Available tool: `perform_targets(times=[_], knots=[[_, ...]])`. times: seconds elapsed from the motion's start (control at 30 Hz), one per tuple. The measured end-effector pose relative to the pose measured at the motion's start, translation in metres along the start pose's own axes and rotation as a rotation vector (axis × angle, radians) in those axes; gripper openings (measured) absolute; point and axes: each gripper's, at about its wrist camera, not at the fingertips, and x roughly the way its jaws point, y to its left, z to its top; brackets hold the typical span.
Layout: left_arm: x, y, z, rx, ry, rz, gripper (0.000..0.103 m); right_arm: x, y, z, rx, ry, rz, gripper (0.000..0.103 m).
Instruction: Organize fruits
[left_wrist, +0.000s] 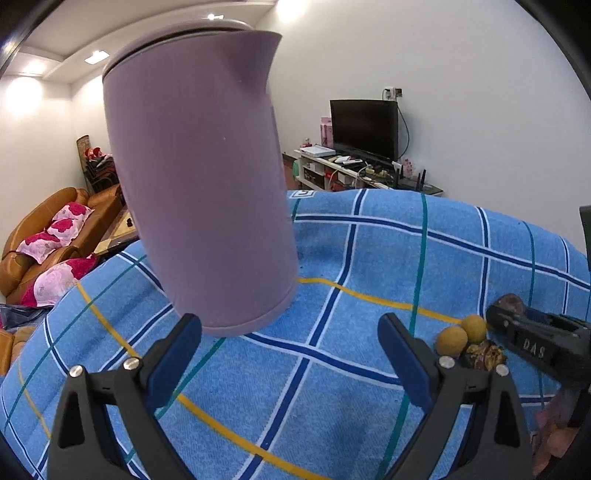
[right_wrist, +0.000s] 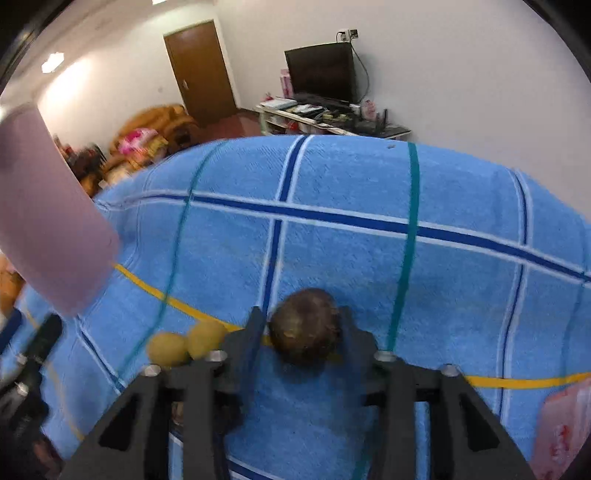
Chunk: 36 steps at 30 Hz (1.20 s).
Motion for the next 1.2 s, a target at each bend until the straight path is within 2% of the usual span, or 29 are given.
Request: perform_targets(times=[0.17, 0.3, 0.47, 0.57, 0.63, 0.7, 0.83, 0.9, 1.03, 1.07, 1.1, 1.2], knots=[[0.002, -0.003, -0.002, 0.016, 0.011, -0.011, 0.098, -0.022, -0.010, -0.018, -0.002, -0.011, 0.014, 0.038], [-0.004, -0.011, -0.003, 0.037, -0.010, -0.058, 0.098, -0.066, -0.027, -0.042, 0.024, -0.102, 0.025, 0.038], [-0.015, -0.033, -0.009, 0.026, -0.012, -0.249, 0.095, -0.126, -0.031, -0.080, -0.052, -0.263, -0.054, 0.038], [-0.019, -0.050, -0.011, 0.012, 0.014, -0.307, 0.093, -0.142, -0.032, -0.096, -0.080, -0.343, -0.109, 0.038], [-0.018, -0.064, -0.013, 0.020, 0.050, -0.317, 0.084, -0.146, -0.036, -0.098, -0.069, -0.354, -0.095, 0.039], [-0.016, -0.081, -0.014, 0.055, 0.073, -0.289, 0.077, -0.147, -0.037, -0.100, -0.063, -0.355, -0.079, 0.039], [-0.004, -0.106, -0.012, 0.061, 0.125, -0.237, 0.076, -0.146, -0.039, -0.100, -0.060, -0.353, -0.049, 0.039], [0.004, -0.115, -0.013, 0.074, 0.166, -0.220, 0.070, -0.145, -0.041, -0.101, -0.057, -0.346, -0.039, 0.039], [0.016, -0.119, -0.015, 0.060, 0.223, -0.236, 0.064, -0.141, -0.044, -0.100, -0.034, -0.327, -0.017, 0.039], [0.017, -0.117, -0.016, 0.052, 0.230, -0.251, 0.052, -0.141, -0.045, -0.100, -0.027, -0.322, -0.011, 0.039], [0.017, -0.115, -0.016, 0.047, 0.232, -0.269, 0.047, -0.140, -0.046, -0.100, -0.022, -0.320, -0.007, 0.039], [0.016, -0.101, -0.018, 0.031, 0.230, -0.289, 0.047, -0.141, -0.046, -0.101, -0.021, -0.321, -0.007, 0.039]])
